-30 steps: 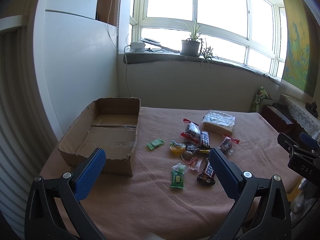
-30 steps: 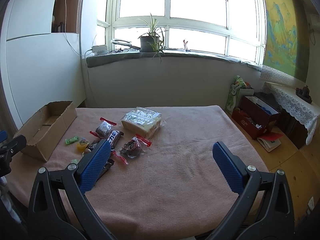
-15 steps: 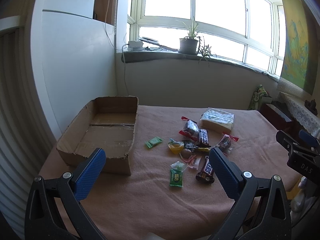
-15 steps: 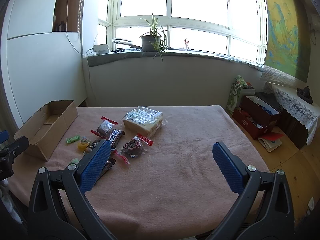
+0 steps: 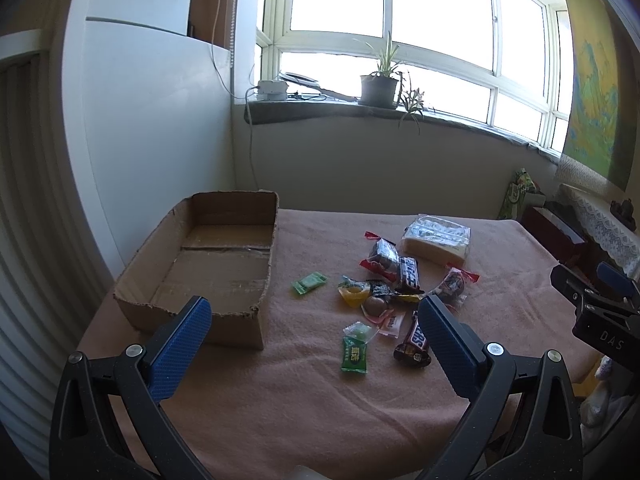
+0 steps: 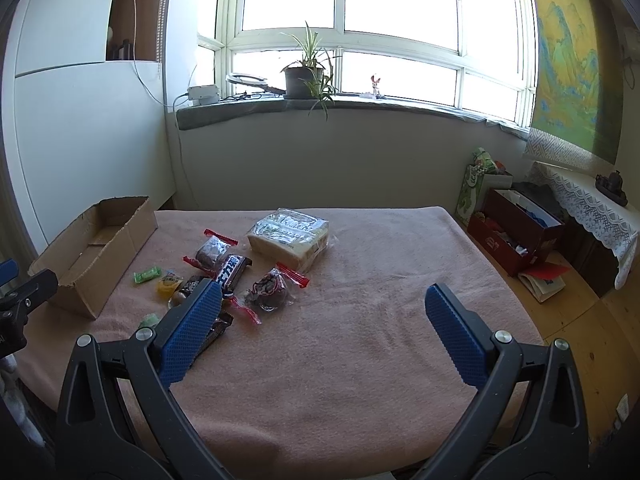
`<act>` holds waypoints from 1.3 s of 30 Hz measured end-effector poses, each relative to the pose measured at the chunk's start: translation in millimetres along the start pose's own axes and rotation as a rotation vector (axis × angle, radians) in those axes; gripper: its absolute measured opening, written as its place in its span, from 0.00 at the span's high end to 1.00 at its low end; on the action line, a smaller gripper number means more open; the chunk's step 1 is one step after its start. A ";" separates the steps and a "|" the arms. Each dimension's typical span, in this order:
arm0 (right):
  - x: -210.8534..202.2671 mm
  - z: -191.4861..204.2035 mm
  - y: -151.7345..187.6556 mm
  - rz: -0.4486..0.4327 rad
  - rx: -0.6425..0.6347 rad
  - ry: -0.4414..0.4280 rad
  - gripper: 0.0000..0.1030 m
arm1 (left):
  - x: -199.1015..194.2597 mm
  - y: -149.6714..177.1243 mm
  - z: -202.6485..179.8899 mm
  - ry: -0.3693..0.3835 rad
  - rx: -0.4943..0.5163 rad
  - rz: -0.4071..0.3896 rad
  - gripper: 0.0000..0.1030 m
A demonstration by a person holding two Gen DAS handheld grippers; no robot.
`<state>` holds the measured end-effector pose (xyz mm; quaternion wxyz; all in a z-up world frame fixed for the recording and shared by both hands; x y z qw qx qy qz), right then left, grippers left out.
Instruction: Organize snacks
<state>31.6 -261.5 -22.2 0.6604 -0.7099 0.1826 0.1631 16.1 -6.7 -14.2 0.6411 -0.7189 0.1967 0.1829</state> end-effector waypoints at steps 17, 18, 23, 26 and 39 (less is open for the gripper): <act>9.2 2.3 0.0 0.032 -0.017 -0.024 0.00 | 18.8 5.9 -4.4 0.020 0.062 0.036 0.01; 12.3 3.4 1.9 0.039 -0.023 -0.031 0.00 | 22.9 7.7 -3.6 0.022 0.066 0.044 0.01; 27.2 7.8 15.4 0.072 -0.048 -0.071 0.00 | 41.7 17.3 -1.8 0.045 0.131 0.088 0.05; 38.2 12.2 26.4 0.098 -0.065 -0.104 0.00 | 57.8 25.3 -0.6 0.093 0.146 0.149 0.23; 82.9 52.6 39.6 0.247 -0.042 -0.331 0.22 | 107.6 43.0 -8.0 0.245 0.149 0.310 0.63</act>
Point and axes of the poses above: each gripper's, at about its wrist camera, not at the fingertips, and x roughly the way its jaws point, z to its left, y to its underside, the point moved 2 cm from there along x, roughly the way its jaws point, and after that the axes turned 4 degrees about -x, right-handed, at the moved point
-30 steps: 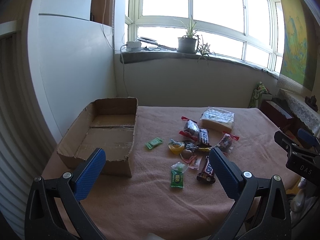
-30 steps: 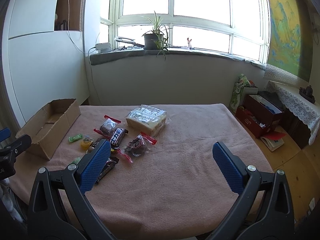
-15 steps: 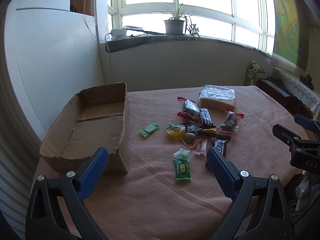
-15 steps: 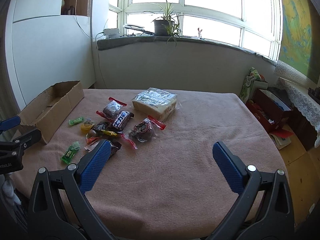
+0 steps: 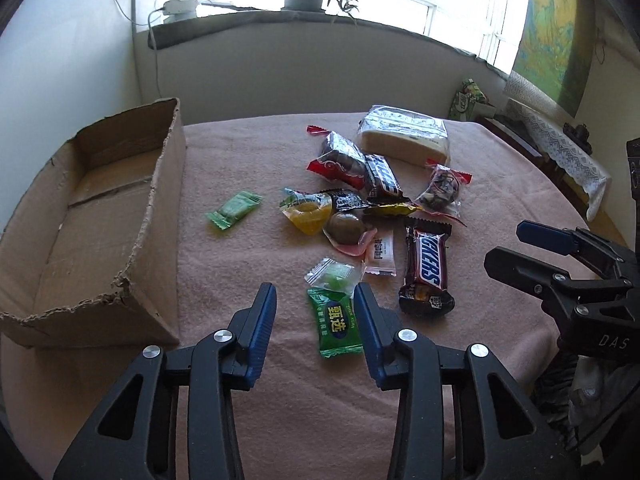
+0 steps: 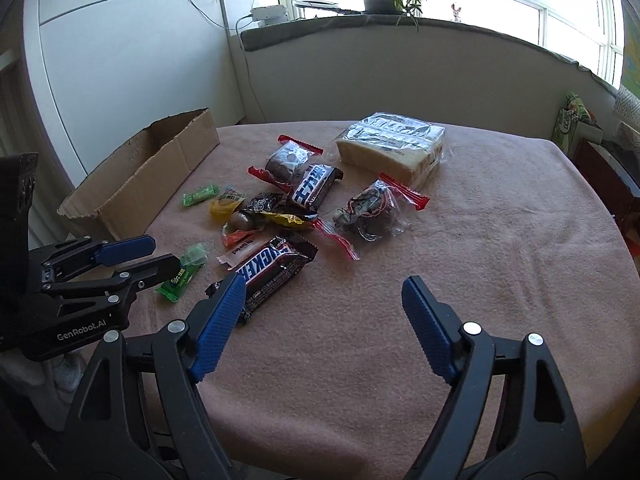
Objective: Organize snacks
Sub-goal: 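Reach the right gripper to the Snickers bar and close on it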
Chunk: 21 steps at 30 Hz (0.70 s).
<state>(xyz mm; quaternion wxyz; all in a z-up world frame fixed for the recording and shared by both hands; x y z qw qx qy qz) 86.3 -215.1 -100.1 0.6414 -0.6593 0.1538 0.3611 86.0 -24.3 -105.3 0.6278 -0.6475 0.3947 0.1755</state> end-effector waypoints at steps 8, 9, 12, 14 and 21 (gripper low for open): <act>32.9 5.3 -6.8 0.101 0.065 -0.093 0.39 | 11.3 -9.2 -3.7 0.050 0.029 0.032 0.67; 35.7 5.7 -7.4 0.114 0.074 -0.107 0.40 | 12.8 -10.1 -2.8 0.053 0.022 0.036 0.67; 45.3 6.7 -10.8 0.144 0.110 -0.158 0.40 | 17.6 -12.2 0.3 0.080 0.004 0.055 0.67; 50.8 6.7 -14.1 0.156 0.130 -0.172 0.40 | 20.2 -11.6 1.9 0.083 -0.002 0.068 0.67; 66.8 18.5 -22.8 0.195 0.053 -0.137 0.43 | 27.3 -13.7 4.4 0.069 -0.019 0.075 0.67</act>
Point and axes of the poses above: each gripper's, at about its wrist camera, not at the fingertips, and x roughly the way its jaws point, z to its left, y to its underside, the point moved 2 cm from there along x, roughly the way its jaws point, and after that the axes turned 4 degrees about -x, right-handed, at the moved point
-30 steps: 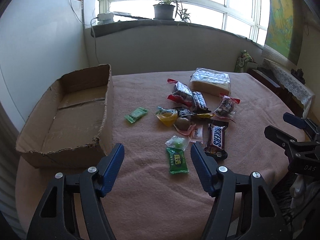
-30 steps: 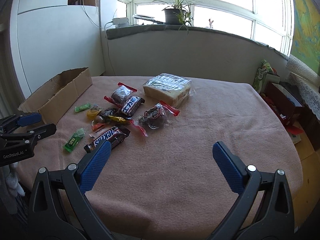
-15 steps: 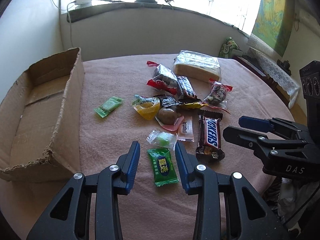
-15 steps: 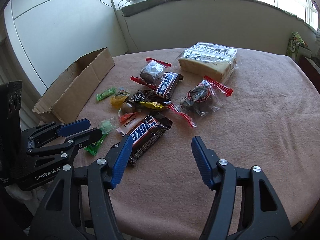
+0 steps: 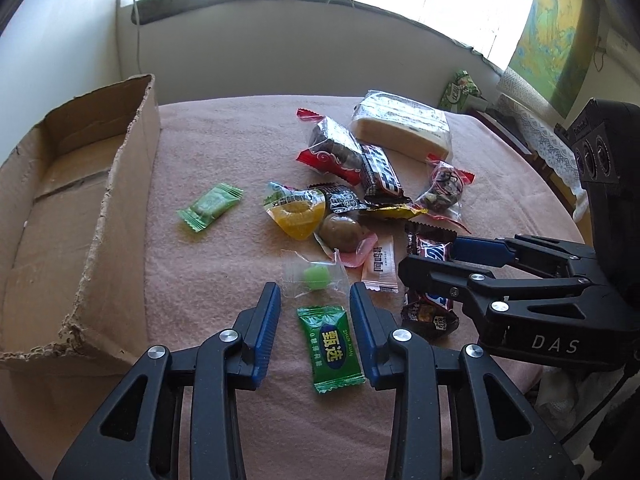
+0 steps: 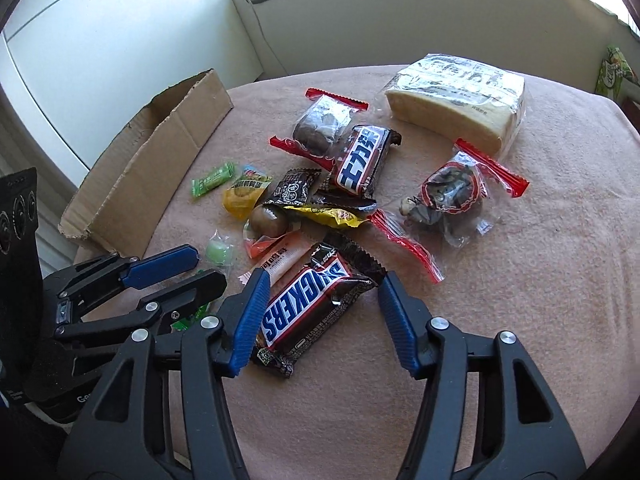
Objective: Organize snacks
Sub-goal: 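Reach the right gripper to the Snickers bar and close on it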
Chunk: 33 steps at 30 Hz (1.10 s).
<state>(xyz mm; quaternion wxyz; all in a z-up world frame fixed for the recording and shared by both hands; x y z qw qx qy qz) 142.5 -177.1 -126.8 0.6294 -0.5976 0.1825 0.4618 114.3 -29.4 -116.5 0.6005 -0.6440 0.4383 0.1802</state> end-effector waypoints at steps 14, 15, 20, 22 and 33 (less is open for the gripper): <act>-8.7 -13.9 0.4 0.047 -0.076 0.033 0.51 | 17.4 -14.1 -5.1 -0.026 0.026 0.021 0.59; -8.2 -12.8 1.1 0.049 -0.081 0.037 0.50 | 18.7 -13.0 -6.8 -0.032 0.039 0.023 0.59; -5.2 -3.0 4.5 0.036 -0.134 0.079 0.49 | 18.2 -12.8 -2.8 -0.036 0.032 0.011 0.74; -4.5 -1.7 4.7 0.032 -0.136 0.079 0.52 | 17.7 -12.2 -2.7 -0.038 0.036 0.009 0.80; -15.3 -8.7 11.0 0.016 -0.065 0.036 0.67 | 8.4 -12.3 -2.0 -0.018 0.037 -0.023 0.85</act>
Point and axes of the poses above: each gripper's, at about its wrist camera, not at the fingertips, and x roughly the way its jaws point, z to its left, y to its underside, the point moved 2 cm from there along x, roughly the way its jaws point, and after that the axes turned 4 degrees about -x, right-handed, at the moved point
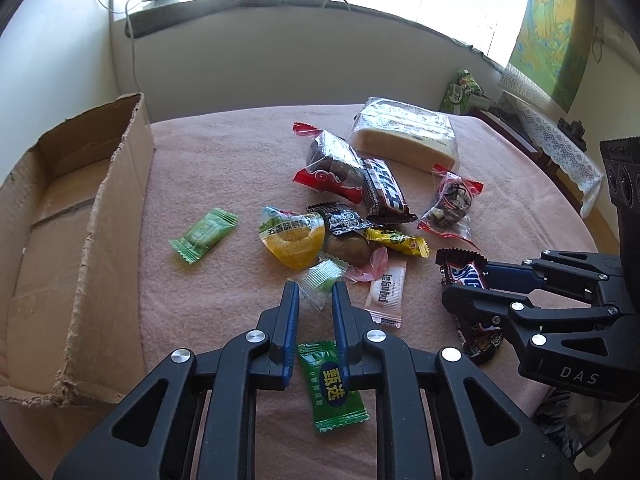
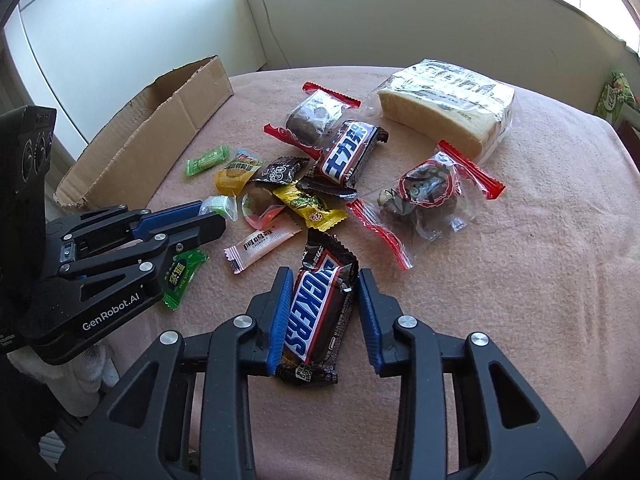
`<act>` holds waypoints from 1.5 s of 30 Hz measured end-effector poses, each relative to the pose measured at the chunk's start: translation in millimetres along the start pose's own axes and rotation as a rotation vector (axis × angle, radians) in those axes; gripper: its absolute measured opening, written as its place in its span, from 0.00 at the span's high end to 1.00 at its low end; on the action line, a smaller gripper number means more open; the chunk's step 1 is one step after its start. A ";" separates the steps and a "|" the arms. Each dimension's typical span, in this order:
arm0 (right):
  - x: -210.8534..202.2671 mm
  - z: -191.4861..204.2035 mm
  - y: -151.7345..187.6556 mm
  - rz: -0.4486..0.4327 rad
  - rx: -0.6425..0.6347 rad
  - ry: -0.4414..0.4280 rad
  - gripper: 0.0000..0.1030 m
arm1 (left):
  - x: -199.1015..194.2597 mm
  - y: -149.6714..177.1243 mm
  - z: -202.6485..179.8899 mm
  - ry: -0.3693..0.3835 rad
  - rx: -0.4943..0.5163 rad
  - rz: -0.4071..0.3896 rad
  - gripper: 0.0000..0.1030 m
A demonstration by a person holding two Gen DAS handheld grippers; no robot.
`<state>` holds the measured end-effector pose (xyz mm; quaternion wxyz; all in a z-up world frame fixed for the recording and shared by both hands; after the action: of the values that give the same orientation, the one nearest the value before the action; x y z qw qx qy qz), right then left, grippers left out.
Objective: Organize snacks
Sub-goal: 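Reach the right gripper to the Snickers bar and close on it, then carry the Snickers bar with the right gripper into the cardboard box and release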
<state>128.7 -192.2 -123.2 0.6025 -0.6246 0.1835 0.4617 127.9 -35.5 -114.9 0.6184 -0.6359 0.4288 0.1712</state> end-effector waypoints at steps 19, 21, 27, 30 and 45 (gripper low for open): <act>-50.9 22.3 -32.0 -0.147 -0.011 -0.046 0.68 | -66.6 -20.3 29.7 -0.006 -0.091 -0.230 0.86; -51.7 30.8 -41.0 -0.159 -0.028 -0.053 0.68 | -73.2 -20.5 41.9 -0.016 -0.123 -0.252 0.86; -49.0 61.3 -69.7 -0.187 -0.085 -0.084 0.68 | -84.4 -15.8 74.7 -0.062 -0.194 -0.290 0.86; -41.7 77.8 -84.6 -0.193 -0.109 -0.102 0.68 | -87.1 -12.1 89.5 -0.083 -0.224 -0.296 0.86; 6.0 158.7 -121.4 -0.153 -0.223 -0.195 0.68 | -99.2 9.5 147.1 -0.183 -0.333 -0.309 0.86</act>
<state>170.7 -18.9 -33.0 0.5780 -0.6518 0.0236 0.4905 109.8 136.1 -72.7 0.5600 -0.7691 0.2346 0.1998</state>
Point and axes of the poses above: each gripper's, at about its wrist camera, not at the fingertips, and x roughly the way its jaws point, z to its left, y to its underside, the point moved 2 cm from there along x, roughly the way its jaws point, and after that the axes turned 4 degrees about -x, right-handed, at the moved point
